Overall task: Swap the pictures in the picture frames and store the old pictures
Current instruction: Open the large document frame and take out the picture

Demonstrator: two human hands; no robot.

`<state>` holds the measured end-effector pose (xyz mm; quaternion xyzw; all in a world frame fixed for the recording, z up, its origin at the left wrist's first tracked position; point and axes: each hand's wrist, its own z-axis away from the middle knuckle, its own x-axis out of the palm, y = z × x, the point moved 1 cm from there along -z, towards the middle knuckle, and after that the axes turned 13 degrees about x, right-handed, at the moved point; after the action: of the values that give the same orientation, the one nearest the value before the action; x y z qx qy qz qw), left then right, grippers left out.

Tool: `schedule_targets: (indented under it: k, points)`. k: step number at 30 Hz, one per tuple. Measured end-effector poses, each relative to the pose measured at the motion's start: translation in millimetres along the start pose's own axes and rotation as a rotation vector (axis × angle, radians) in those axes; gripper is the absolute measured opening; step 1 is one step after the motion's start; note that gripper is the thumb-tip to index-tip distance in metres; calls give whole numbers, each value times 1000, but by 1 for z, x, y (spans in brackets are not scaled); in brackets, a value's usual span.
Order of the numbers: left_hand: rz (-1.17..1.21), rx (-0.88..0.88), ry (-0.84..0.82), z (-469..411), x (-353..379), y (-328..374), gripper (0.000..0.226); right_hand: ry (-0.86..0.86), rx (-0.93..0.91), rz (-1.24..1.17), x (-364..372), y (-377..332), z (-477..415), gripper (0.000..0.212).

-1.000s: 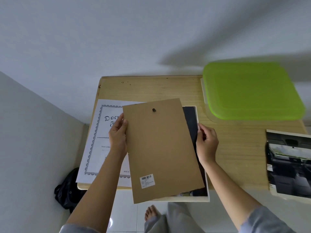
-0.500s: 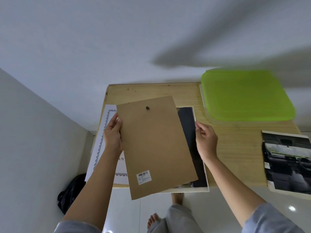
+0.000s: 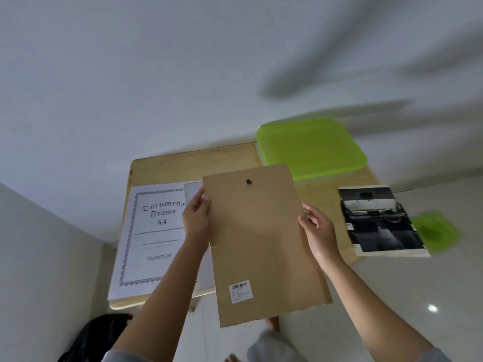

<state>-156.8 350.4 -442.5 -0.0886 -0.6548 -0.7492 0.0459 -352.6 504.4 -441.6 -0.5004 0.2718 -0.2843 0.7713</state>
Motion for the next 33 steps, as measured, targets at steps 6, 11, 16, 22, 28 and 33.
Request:
schedule_targets:
  k: [6, 11, 16, 22, 28, 33]
  points:
    - [-385, 46, -284, 44, 73, -38, 51, 97, 126, -22, -90, 36, -3, 34]
    - [-566, -29, -458, 67, 110, -71, 62, 116, 170, -1, -136, 47, -21, 33]
    - [-693, -57, -424, 78, 135, -85, 60, 117, 201, 28, -150, 57, -45, 30]
    - [-805, -3, -403, 81, 145, -98, 68, 82, 184, 125, -143, 64, -67, 33]
    - [-947, 92, -472, 83, 153, -107, 71, 94, 145, 192, -145, 60, -79, 32]
    - [-1062, 156, -512, 85, 153, -112, 73, 77, 53, 385, -132, 60, -82, 37]
